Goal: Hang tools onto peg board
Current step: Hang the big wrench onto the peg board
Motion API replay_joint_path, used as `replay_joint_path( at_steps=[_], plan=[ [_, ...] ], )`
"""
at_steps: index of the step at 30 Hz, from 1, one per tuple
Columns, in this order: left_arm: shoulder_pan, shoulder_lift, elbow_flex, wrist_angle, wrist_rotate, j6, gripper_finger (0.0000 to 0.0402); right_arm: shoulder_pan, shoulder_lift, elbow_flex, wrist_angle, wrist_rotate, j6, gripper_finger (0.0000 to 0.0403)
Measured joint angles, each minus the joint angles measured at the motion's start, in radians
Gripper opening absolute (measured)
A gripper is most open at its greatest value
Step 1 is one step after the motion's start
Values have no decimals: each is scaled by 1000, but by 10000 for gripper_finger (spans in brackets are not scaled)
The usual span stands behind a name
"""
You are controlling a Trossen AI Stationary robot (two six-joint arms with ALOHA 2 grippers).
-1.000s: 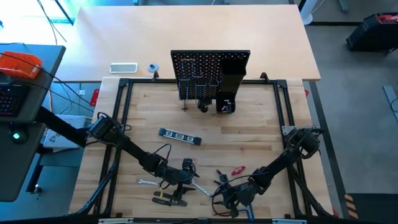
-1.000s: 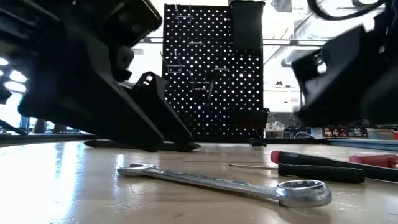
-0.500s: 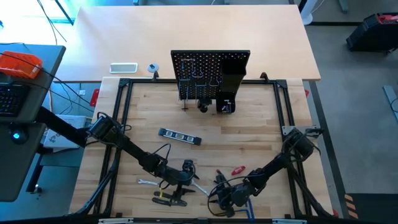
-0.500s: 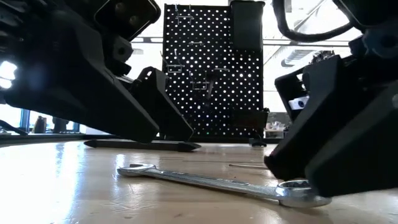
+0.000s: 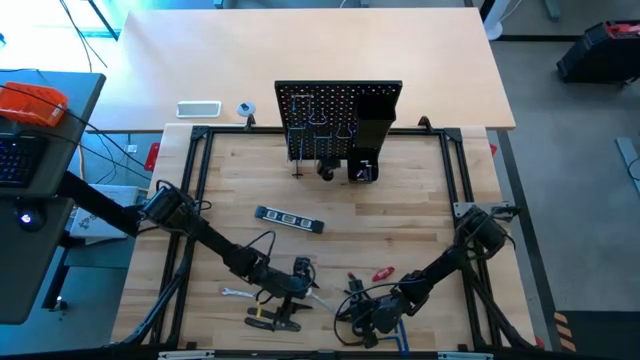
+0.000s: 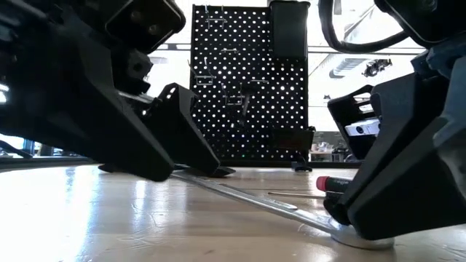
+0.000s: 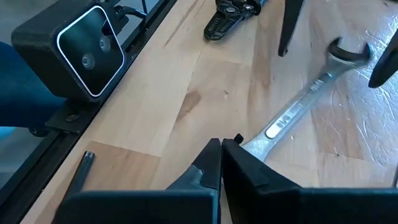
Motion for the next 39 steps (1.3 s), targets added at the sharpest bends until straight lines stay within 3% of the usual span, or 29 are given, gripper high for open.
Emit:
replay_joint_path(
  at_steps=[12, 23, 39],
  plan=[
    [51, 1, 1, -59, 0, 24, 204, 0, 0, -2, 3, 0, 3, 2],
    [62, 1, 1, -64, 75, 58, 118, 0, 2, -2, 4, 0, 8, 2],
    [62, 1, 1, -60, 71, 61, 117, 0, 2, -3, 7, 1, 8, 2]
  ],
)
